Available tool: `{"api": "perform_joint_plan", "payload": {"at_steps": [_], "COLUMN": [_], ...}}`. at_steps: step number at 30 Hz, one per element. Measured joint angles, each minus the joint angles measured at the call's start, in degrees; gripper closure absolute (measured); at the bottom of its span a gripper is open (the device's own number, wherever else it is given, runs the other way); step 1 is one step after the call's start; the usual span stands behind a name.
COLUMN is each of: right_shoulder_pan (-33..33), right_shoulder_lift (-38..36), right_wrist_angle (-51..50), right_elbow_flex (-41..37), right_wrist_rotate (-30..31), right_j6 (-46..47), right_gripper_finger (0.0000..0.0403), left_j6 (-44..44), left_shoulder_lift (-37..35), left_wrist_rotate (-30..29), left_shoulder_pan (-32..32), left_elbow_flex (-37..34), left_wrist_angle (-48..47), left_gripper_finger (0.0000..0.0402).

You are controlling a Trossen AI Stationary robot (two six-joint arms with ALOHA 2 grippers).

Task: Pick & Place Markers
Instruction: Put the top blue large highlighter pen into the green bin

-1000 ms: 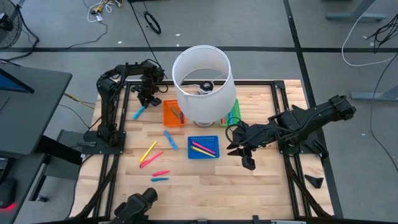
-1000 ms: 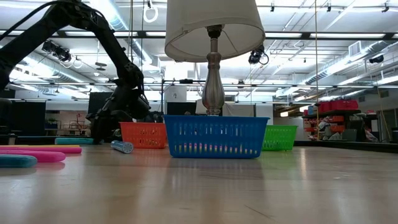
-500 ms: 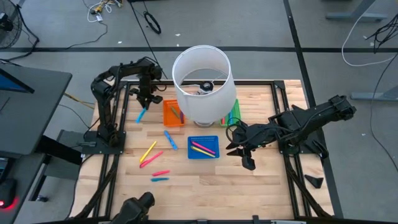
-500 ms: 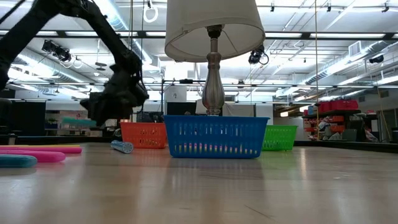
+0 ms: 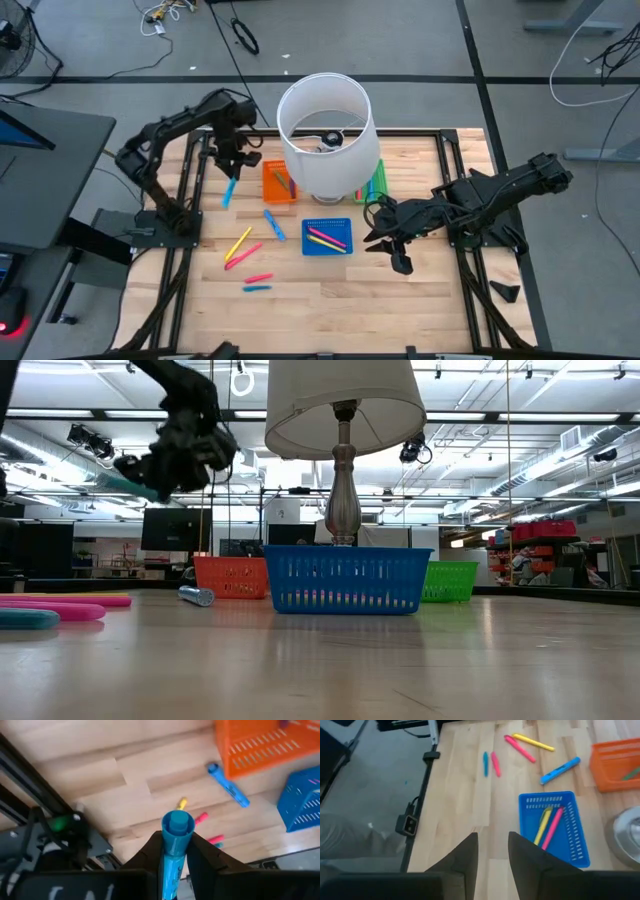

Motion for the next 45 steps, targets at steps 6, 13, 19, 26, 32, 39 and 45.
{"api": "perform_joint_plan", "payload": {"at_steps": [6,13,19,26,32,39,45], "right_shoulder_pan": [0.57,0.88,0.93,1.68,1.68,1.68,1.68], "right_shoulder_lift": [0.00,0.00,0.00,0.00,0.02,0.02,0.02], "right_wrist_angle": [0.07,0.28,1.23,1.27,1.34,3.80,5.29], "right_elbow_flex": [0.00,0.00,0.00,0.00,0.00,-0.02,-0.02], "right_wrist_rotate": [-1.43,-1.60,-1.57,-1.57,-1.55,-0.02,0.48], "right_j6": [-3.35,-5.61,-5.31,-5.69,-5.31,-0.58,11.69], "right_gripper_finger": [0.0293,0.0293,0.0293,0.0293,0.0293,0.0293,0.0293], "left_j6": [-9.76,-19.65,-25.59,-32.09,-41.64,-52.08,-56.95], "left_shoulder_lift": [-4.53,-5.63,-5.60,-7.03,-9.76,-10.84,-10.72], "left_wrist_rotate": [1.03,3.71,5.28,5.24,6.40,6.23,-8.91], "left_shoulder_pan": [-7.92,-19.96,-28.92,-36.23,-45.06,-58.42,-68.96], "left_elbow_flex": [0.00,0.00,0.00,0.02,0.02,0.00,0.00], "left_wrist_angle": [-0.21,-0.18,-0.18,-0.27,0.03,8.67,27.46], "left_gripper_finger": [0.0338,0.0338,0.0338,0.0338,0.0339,0.0339,0.0339]}}
